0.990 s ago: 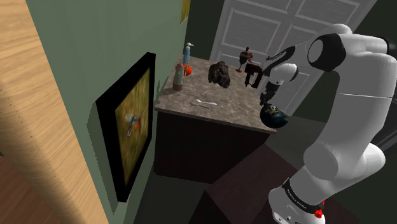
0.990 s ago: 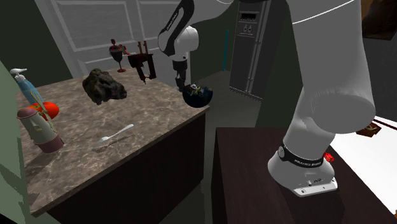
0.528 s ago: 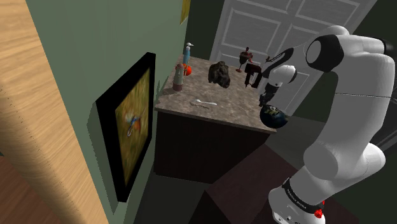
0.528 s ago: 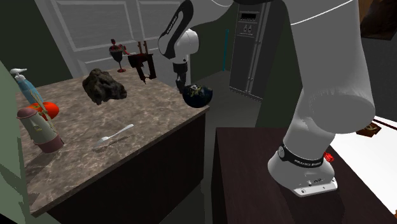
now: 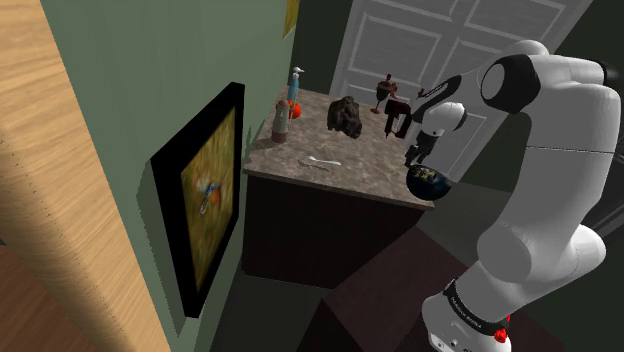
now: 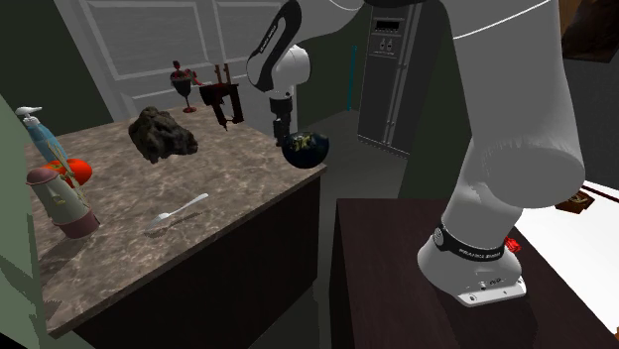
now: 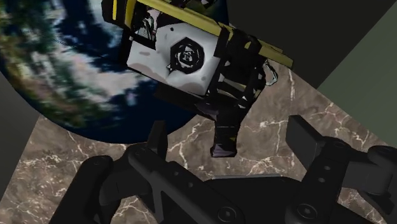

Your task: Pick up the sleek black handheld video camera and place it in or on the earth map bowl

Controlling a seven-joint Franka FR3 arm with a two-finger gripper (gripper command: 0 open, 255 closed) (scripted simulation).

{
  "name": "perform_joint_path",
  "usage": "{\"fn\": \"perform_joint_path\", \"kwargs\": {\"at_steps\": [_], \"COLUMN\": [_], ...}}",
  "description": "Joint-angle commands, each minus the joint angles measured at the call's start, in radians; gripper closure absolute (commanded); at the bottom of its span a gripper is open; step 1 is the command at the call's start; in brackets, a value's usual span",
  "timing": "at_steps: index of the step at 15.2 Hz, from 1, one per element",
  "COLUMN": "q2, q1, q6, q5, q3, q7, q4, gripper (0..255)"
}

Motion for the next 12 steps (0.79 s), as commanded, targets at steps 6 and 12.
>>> {"fn": "perform_joint_path", "kwargs": {"at_steps": [6,12], "q2": [-0.074,-0.074], "q1": [0.016,0.016], "q6": [-0.098,-0.098], "q5": [-0.040,-0.040], "q3": [-0.023,-0.023], "q7": [0.025,0.025], "q4": [0.029,0.029], "gripper": [0,0]}}
